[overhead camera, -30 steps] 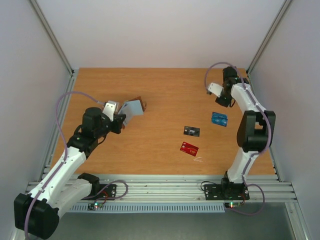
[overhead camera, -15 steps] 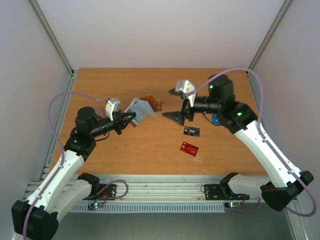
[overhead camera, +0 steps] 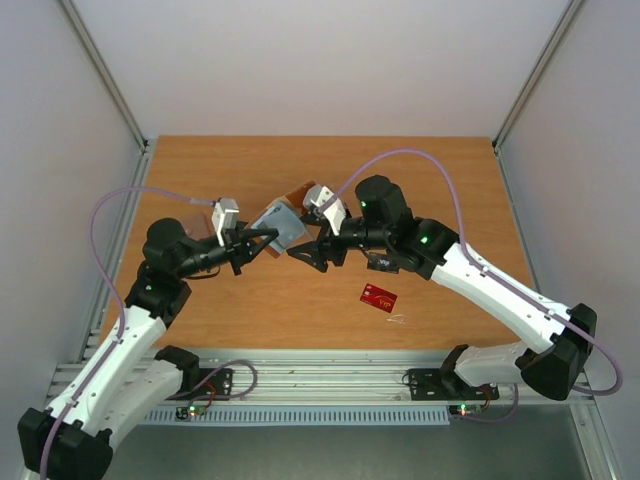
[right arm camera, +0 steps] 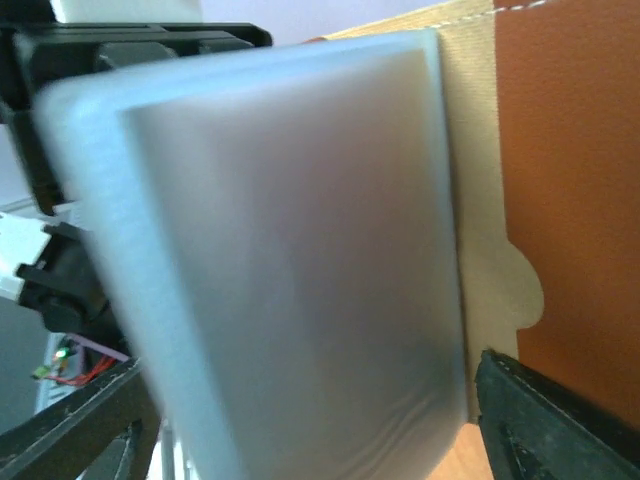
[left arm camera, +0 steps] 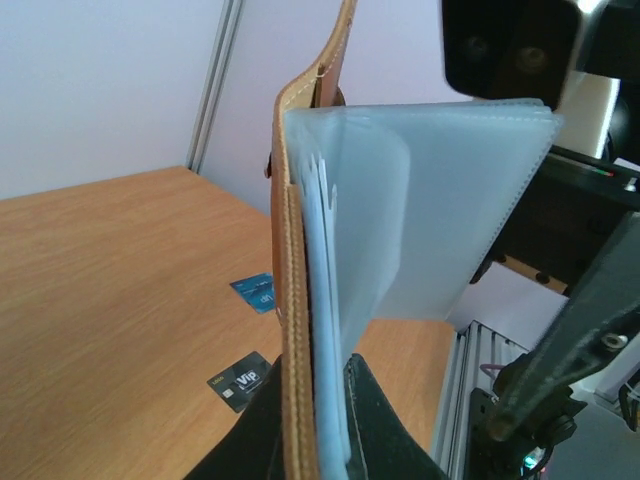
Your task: Take the credit cards out of the card holder
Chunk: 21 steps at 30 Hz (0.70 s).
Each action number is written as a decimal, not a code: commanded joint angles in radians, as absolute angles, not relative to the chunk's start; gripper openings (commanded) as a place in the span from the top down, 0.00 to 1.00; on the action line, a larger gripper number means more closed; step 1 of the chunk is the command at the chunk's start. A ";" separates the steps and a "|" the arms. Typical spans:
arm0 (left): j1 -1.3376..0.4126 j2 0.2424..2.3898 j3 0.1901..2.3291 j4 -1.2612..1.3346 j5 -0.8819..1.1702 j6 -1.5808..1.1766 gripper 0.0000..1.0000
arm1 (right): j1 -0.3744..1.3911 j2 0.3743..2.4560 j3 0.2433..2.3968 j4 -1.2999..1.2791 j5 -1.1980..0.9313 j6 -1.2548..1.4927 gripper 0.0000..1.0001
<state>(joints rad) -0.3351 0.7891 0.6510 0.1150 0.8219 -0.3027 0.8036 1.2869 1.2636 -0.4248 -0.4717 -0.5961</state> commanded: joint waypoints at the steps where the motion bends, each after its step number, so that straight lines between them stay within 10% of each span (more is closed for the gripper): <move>1: -0.350 0.764 0.657 0.199 0.866 -0.307 0.98 | 0.818 1.312 1.279 -0.377 -0.335 -0.545 0.17; 15: -0.376 0.751 0.648 0.213 0.891 -0.307 0.98 | 0.819 1.323 1.307 -0.416 -0.331 -0.471 0.97; 21: -0.379 0.741 0.642 0.211 0.891 -0.301 0.82 | 0.811 1.294 1.297 -0.408 -0.468 -0.452 0.99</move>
<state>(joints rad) -0.3561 0.7696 0.6422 0.1207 0.8238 -0.3061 0.8127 1.3151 1.2762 -0.4332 -0.3485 -0.4824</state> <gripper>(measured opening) 0.133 0.024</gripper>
